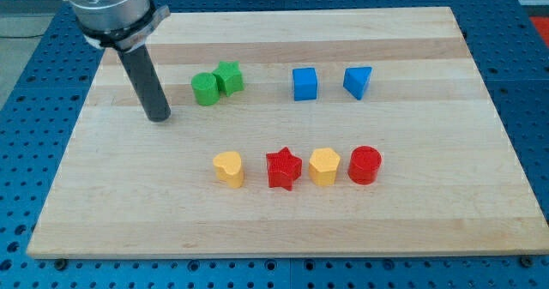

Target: Point your arm to the bottom right of the red star

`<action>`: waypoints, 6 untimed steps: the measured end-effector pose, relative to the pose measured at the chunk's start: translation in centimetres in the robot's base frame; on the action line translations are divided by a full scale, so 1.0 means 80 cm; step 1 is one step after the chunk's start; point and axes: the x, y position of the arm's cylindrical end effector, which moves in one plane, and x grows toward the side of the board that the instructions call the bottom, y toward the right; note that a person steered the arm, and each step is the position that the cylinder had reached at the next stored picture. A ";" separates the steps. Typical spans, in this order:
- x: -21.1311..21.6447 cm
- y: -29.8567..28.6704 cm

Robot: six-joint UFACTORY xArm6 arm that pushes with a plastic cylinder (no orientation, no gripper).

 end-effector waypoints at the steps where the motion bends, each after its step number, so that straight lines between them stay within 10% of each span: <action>1: -0.026 0.037; 3: -0.021 0.045; 6: 0.200 0.044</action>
